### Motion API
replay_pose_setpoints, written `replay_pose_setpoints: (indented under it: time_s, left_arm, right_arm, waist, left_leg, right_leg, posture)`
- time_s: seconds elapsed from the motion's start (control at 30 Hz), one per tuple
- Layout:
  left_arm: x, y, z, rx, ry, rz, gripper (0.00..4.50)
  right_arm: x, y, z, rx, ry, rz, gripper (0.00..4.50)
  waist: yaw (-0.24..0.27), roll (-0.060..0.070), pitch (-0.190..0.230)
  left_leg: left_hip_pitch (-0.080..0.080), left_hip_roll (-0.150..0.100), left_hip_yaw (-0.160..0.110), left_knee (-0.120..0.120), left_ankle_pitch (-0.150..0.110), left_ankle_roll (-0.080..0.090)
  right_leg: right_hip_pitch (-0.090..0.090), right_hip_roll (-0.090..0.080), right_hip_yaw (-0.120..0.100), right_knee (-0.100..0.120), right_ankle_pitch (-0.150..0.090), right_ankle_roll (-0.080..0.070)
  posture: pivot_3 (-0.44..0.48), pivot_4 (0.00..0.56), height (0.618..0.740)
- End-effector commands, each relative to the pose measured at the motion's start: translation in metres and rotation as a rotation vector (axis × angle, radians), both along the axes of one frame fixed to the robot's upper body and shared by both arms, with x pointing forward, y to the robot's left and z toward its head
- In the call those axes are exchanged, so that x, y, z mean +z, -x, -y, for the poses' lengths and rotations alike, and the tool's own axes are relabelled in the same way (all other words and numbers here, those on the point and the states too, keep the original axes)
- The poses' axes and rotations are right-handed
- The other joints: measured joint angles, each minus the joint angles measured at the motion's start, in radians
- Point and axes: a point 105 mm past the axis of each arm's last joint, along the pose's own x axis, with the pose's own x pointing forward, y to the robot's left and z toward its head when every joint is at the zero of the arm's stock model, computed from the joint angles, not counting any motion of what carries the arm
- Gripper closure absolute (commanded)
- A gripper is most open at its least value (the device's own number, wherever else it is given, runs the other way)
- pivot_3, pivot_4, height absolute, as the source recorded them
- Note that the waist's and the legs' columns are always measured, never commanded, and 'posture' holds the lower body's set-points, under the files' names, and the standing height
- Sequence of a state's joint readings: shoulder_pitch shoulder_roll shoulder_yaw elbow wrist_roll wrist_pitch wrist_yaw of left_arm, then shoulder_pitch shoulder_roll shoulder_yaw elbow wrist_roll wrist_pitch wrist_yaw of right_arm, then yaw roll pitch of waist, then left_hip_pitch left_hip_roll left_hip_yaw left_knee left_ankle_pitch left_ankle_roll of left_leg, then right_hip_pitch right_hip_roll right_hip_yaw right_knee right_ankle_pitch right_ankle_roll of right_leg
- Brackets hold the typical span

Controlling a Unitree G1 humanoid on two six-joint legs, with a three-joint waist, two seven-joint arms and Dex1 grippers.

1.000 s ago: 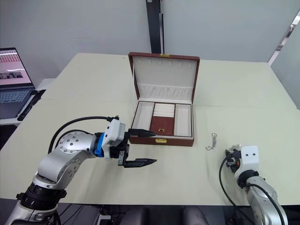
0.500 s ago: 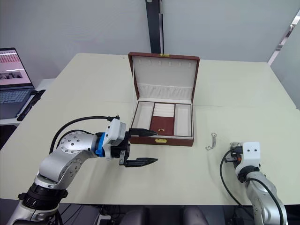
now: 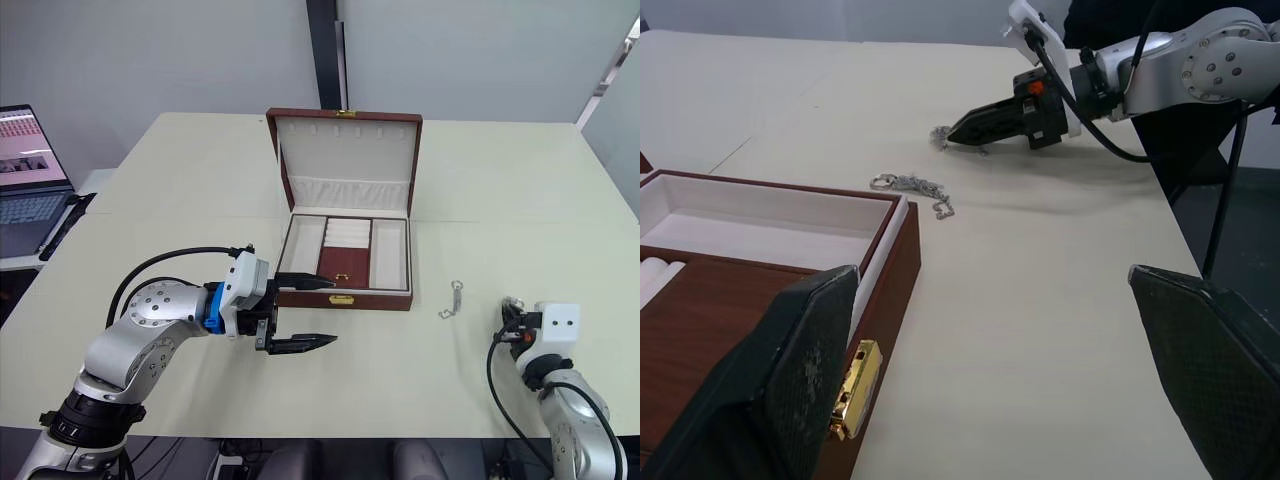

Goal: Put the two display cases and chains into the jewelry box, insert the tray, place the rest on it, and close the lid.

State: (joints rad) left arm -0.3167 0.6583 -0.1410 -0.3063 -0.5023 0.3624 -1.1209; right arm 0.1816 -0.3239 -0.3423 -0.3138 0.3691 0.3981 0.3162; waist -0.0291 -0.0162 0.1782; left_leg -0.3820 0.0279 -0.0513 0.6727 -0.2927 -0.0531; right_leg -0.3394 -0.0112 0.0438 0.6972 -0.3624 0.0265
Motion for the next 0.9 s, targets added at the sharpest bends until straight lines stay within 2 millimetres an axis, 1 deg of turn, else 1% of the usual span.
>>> replay_pose_setpoints:
  time_s: [0.03,0.4,0.5,0.63,0.73,0.9]
  left_arm:
    - [0.008,0.000,0.001,0.003,0.023,0.044,0.00]
    - [0.011,-0.002,0.001,0.019,0.040,0.041,0.00]
    - [0.012,-0.003,0.001,0.041,0.054,0.037,0.00]
    - [0.014,-0.008,-0.005,0.113,0.078,0.038,0.00]
    - [0.017,-0.011,-0.011,0.176,0.104,0.049,0.00]
    - [0.019,-0.010,-0.027,0.304,0.134,0.050,0.00]
  right_arm:
    - [0.027,-0.001,-0.003,0.032,-0.003,0.118,4.46]
    - [0.062,-0.002,-0.021,0.152,-0.063,0.223,4.46]
    - [0.078,-0.005,-0.028,0.197,-0.069,0.252,4.46]
    - [0.099,-0.010,-0.049,0.318,-0.075,0.281,4.46]
    - [0.111,-0.015,-0.063,0.399,-0.076,0.293,4.46]
    - [0.132,-0.025,-0.092,0.557,-0.079,0.310,4.46]
  waist:
    - [0.000,0.000,0.000]
    - [0.000,0.002,0.001]
    - [-0.001,0.002,0.002]
    - [-0.002,0.003,0.002]
    - [-0.003,0.003,0.002]
    - [-0.003,0.003,0.003]
  left_leg:
    - [0.000,0.000,0.000,0.000,0.000,0.000]
    - [0.000,0.000,0.001,-0.002,0.000,0.000]
    - [0.000,0.000,0.001,-0.002,0.000,0.000]
    - [0.000,0.000,0.001,-0.002,0.000,0.000]
    - [0.000,0.001,0.001,-0.002,0.000,0.000]
    - [-0.001,0.001,0.001,-0.002,0.000,0.000]
  right_leg:
    - [0.000,0.000,0.000,0.000,0.000,0.000]
    - [-0.002,0.000,0.001,0.000,0.000,0.000]
    - [-0.002,0.000,0.001,0.000,0.000,0.000]
    - [-0.002,0.000,0.001,0.000,0.000,0.000]
    - [-0.002,0.000,0.001,0.000,0.000,0.000]
    - [-0.003,-0.001,0.001,0.000,0.000,0.000]
  posture:
    - [0.000,0.150,0.740]
    - [0.000,0.150,0.740]
    - [0.000,0.150,0.740]
    - [0.000,0.150,0.740]
    - [0.000,0.150,0.740]
    - [0.000,0.150,0.740]
